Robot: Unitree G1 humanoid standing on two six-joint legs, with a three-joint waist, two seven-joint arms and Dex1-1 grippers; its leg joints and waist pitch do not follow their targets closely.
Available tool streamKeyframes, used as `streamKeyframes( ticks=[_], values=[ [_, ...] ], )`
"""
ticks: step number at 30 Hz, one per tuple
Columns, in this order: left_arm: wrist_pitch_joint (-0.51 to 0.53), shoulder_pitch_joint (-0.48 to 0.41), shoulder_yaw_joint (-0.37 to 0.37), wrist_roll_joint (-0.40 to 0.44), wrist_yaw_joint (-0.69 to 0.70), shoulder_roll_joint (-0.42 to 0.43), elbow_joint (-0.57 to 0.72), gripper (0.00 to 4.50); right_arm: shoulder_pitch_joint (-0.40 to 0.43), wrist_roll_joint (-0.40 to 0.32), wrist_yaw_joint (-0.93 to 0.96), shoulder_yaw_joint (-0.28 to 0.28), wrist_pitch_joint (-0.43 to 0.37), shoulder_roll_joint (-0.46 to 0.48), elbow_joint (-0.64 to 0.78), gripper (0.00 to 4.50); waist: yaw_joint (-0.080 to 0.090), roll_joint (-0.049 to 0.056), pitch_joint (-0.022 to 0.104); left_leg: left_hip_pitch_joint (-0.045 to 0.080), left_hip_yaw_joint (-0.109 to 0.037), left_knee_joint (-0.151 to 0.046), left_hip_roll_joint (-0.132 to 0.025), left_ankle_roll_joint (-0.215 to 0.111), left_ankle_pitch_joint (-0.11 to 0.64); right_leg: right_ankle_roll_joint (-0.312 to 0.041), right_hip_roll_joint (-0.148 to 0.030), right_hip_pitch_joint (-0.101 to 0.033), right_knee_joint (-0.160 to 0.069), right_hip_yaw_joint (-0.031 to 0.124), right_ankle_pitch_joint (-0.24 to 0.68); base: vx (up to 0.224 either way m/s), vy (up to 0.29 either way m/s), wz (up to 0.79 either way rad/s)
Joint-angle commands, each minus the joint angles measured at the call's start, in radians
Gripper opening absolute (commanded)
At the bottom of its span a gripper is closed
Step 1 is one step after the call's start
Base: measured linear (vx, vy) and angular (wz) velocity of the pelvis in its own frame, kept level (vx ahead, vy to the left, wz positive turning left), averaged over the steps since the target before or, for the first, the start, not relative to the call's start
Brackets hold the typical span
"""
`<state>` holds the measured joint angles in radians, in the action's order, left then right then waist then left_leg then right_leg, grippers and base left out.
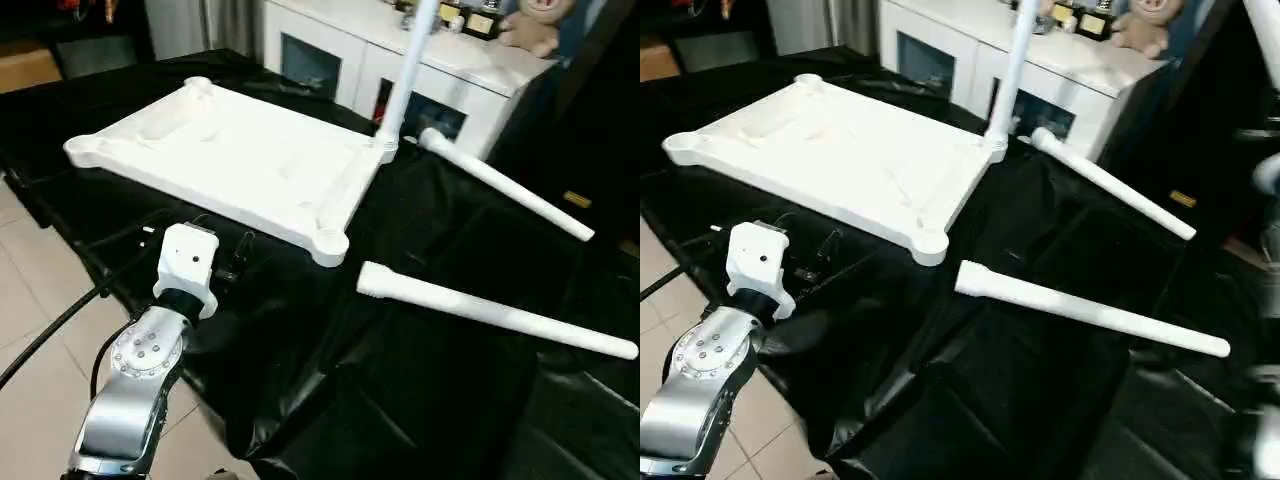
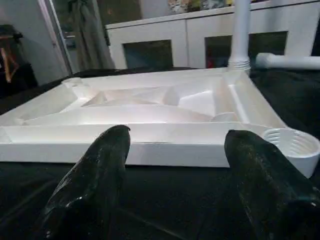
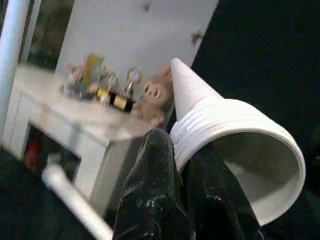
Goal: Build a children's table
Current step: Move to table
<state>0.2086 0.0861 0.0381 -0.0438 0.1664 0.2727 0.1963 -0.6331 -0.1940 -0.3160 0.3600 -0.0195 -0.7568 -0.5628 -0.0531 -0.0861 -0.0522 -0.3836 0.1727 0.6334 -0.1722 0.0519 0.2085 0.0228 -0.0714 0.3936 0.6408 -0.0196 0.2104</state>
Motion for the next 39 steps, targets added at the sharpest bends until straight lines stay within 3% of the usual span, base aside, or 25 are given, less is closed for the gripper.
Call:
streamKeyframes(
  ticks=[1, 7, 12, 15, 19, 26, 30, 34, 36, 39],
  values=[
    [-0.016, 0.004, 0.010, -0.001, 0.020, 0.000, 0.014, 3.44, 0.002, 0.024, -0.059, -0.032, 0.002, -0.032, -0.012, 0.00, 0.001, 0.010, 0.059, 0.017, -0.011, -0.076, -0.045, -0.030, 0.177, -0.209, -0.045, -0.037, -0.079, 0.023, 0.091, 0.000, 0.000, 0.00],
    [-0.035, -0.009, 0.017, -0.016, 0.037, -0.010, 0.043, 3.44, 0.027, -0.019, -0.212, -0.042, 0.026, -0.071, -0.024, 0.00, 0.002, 0.005, 0.059, 0.013, -0.012, -0.076, -0.049, -0.044, 0.182, -0.219, -0.049, -0.037, -0.081, 0.025, 0.112, 0.000, 0.000, 0.00],
    [-0.039, -0.022, 0.038, -0.035, 0.071, -0.016, 0.065, 3.44, 0.052, 0.017, -0.348, -0.073, 0.057, -0.167, -0.081, 0.00, -0.009, 0.004, 0.058, 0.015, -0.009, -0.074, -0.051, -0.066, 0.172, -0.245, -0.050, -0.037, -0.080, 0.024, 0.090, 0.000, 0.000, 0.00],
    [-0.041, -0.028, 0.048, -0.048, 0.102, -0.018, 0.077, 3.44, 0.056, 0.027, -0.456, -0.089, 0.043, -0.236, -0.120, 0.00, -0.007, 0.008, 0.057, 0.015, -0.011, -0.075, -0.053, -0.066, 0.198, -0.245, -0.050, -0.036, -0.084, 0.023, 0.127, 0.000, 0.000, 0.00],
    [-0.035, -0.027, 0.057, -0.064, 0.127, -0.015, 0.083, 3.44, 0.058, 0.042, -0.528, -0.117, 0.040, -0.280, -0.142, 0.00, -0.005, 0.005, 0.055, 0.012, -0.012, -0.074, -0.053, -0.074, 0.215, -0.252, -0.052, -0.036, -0.088, 0.023, 0.149, 0.000, 0.000, 0.00],
    [0.013, -0.025, 0.083, -0.134, 0.233, 0.016, 0.117, 3.44, 0.023, 0.142, -0.548, -0.199, 0.060, -0.346, -0.224, 0.00, 0.001, 0.005, 0.053, 0.014, -0.012, -0.075, -0.053, -0.060, 0.253, -0.246, -0.053, -0.028, -0.094, 0.022, 0.236, 0.000, 0.000, 0.00],
    [0.133, -0.020, 0.152, -0.241, 0.411, 0.097, 0.208, 3.44, -0.031, 0.236, -0.514, -0.268, 0.109, -0.356, -0.310, 0.00, 0.002, 0.002, 0.053, 0.012, -0.012, -0.074, -0.052, -0.057, 0.243, -0.255, -0.054, -0.028, -0.089, 0.020, 0.231, 0.000, 0.000, 0.00],
    [0.165, -0.007, 0.172, -0.253, 0.460, 0.136, 0.226, 3.44, -0.057, 0.260, -0.489, -0.286, 0.120, -0.351, -0.335, 0.00, 0.005, 0.005, 0.052, 0.010, -0.010, -0.073, -0.052, -0.063, 0.239, -0.257, -0.052, -0.028, -0.087, 0.023, 0.222, 0.000, 0.000, 0.00],
    [0.177, 0.012, 0.171, -0.254, 0.480, 0.155, 0.226, 3.44, -0.090, 0.301, -0.478, -0.318, 0.135, -0.347, -0.367, 0.00, 0.007, 0.013, 0.053, 0.011, -0.010, -0.072, -0.050, -0.062, 0.239, -0.260, -0.049, -0.028, -0.085, 0.022, 0.219, 0.000, 0.000, 0.00],
    [0.183, 0.022, 0.166, -0.256, 0.481, 0.155, 0.222, 3.44, -0.110, 0.332, -0.473, -0.343, 0.154, -0.341, -0.391, 0.00, 0.012, 0.013, 0.050, 0.010, -0.010, -0.072, -0.050, -0.051, 0.273, -0.254, -0.050, -0.027, -0.090, 0.022, 0.265, 0.000, 0.000, 0.00]
  ],
)
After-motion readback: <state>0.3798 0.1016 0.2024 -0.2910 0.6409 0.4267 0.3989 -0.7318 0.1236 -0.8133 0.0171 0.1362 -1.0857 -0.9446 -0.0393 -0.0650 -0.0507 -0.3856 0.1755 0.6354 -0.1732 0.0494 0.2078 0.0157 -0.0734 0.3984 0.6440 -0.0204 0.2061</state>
